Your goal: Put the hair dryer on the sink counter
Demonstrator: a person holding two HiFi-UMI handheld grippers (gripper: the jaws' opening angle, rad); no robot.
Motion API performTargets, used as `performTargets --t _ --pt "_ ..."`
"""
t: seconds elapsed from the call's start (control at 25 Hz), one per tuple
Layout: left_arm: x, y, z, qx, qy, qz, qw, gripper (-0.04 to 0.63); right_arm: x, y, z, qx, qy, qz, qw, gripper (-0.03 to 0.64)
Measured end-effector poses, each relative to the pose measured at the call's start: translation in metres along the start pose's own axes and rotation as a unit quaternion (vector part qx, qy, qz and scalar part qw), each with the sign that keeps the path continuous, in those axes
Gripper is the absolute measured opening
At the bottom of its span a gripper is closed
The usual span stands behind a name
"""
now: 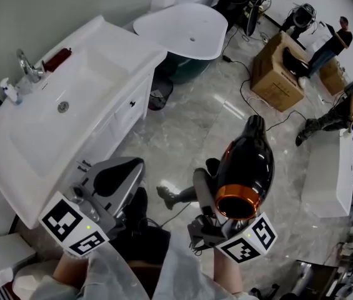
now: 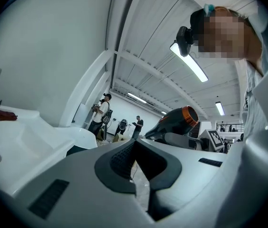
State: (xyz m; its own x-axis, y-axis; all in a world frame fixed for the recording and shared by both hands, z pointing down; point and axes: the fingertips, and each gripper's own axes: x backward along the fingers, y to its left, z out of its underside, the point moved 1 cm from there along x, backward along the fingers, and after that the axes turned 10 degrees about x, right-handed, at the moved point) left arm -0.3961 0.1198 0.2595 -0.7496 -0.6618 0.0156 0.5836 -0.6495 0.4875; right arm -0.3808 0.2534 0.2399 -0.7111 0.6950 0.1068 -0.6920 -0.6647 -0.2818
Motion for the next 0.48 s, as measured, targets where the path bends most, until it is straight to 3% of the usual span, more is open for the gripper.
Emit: performTargets --t 0.48 --pt "-0.094 0.062 -0.032 0.000 0.020 0.030 0.9994 0.003 -0.071 -0.071 -0.013 0.005 0.001 0.021 1.000 0.163"
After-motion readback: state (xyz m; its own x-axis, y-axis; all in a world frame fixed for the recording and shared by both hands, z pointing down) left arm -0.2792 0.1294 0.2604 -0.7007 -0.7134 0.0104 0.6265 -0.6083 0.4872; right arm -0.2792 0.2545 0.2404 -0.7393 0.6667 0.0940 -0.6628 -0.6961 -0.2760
